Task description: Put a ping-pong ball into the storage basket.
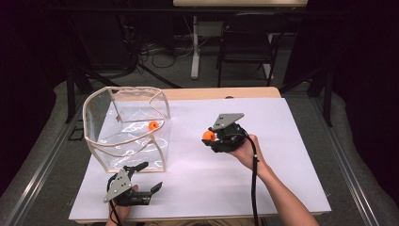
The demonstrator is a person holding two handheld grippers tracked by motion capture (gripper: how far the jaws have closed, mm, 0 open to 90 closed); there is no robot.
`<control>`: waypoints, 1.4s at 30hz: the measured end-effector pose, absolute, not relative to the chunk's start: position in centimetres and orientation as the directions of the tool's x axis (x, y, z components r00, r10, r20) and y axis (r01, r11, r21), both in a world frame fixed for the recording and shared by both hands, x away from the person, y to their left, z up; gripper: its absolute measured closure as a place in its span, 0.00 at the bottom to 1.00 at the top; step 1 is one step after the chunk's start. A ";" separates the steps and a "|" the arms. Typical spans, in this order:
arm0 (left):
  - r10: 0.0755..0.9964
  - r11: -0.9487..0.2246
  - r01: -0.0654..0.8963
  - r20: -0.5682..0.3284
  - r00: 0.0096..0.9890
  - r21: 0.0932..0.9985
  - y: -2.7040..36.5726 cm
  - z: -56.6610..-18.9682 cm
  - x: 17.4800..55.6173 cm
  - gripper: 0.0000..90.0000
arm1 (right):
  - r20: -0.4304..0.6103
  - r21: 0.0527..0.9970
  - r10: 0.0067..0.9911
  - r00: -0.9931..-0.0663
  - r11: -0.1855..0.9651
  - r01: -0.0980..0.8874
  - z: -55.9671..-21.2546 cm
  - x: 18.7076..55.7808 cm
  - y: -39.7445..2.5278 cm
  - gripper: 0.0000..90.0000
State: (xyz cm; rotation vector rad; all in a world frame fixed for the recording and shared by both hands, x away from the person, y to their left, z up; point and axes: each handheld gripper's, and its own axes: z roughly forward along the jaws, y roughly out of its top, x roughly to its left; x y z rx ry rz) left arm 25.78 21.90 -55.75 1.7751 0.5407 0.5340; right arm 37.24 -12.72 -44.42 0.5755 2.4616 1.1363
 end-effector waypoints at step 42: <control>0.609 -0.241 0.090 0.078 0.789 0.966 21.9 -55.8 25.8 0.17 | -0.172 0.769 0.487 -0.856 0.610 0.192 -41.6 38.9 -11.1 0.57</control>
